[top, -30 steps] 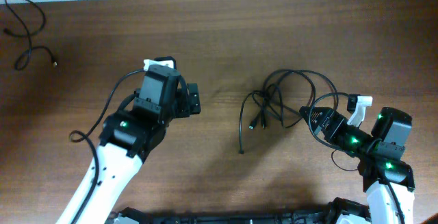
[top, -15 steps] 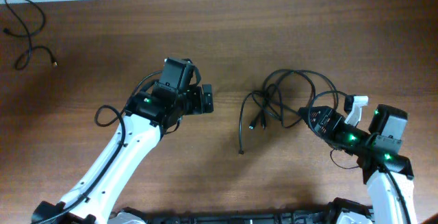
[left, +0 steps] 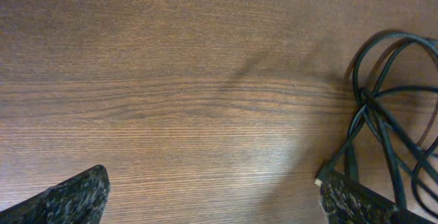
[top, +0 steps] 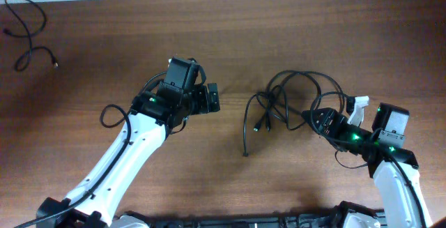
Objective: Untangle cables
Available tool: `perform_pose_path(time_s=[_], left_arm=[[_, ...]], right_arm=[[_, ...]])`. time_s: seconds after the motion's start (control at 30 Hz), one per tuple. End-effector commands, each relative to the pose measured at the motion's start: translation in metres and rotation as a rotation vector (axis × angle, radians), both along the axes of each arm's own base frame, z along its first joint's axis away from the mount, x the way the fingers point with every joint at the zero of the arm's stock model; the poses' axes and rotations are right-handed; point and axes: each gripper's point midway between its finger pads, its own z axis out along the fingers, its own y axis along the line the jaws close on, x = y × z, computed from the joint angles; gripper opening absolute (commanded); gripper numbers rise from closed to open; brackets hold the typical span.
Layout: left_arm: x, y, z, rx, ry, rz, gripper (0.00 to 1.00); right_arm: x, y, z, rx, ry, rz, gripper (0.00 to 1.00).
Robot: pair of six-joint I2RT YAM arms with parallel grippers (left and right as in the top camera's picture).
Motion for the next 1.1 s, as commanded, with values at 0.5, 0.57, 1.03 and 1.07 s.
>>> perform_pose_path(time_s=[0.5, 0.57, 1.03, 1.07], left_arm=[[0.009, -0.014, 0.005, -0.076, -0.029, 0.017, 0.99], [0.009, -0.014, 0.005, -0.076, -0.029, 0.018, 0.99], [0.008, -0.015, 0.005, -0.083, -0.022, 0.012, 1.0], [0.007, -0.015, 0.005, -0.082, -0.022, 0.012, 1.0]], right_arm=[[0.053, 0.051, 0.013, -0.423, -0.315, 0.115, 0.81], [0.051, 0.063, 0.009, -0.419, -0.312, 0.154, 0.7], [0.068, 0.107, 0.057, -0.114, -0.335, 0.222, 0.04], [0.069, 0.116, 0.077, -0.074, -0.377, 0.267, 0.04]])
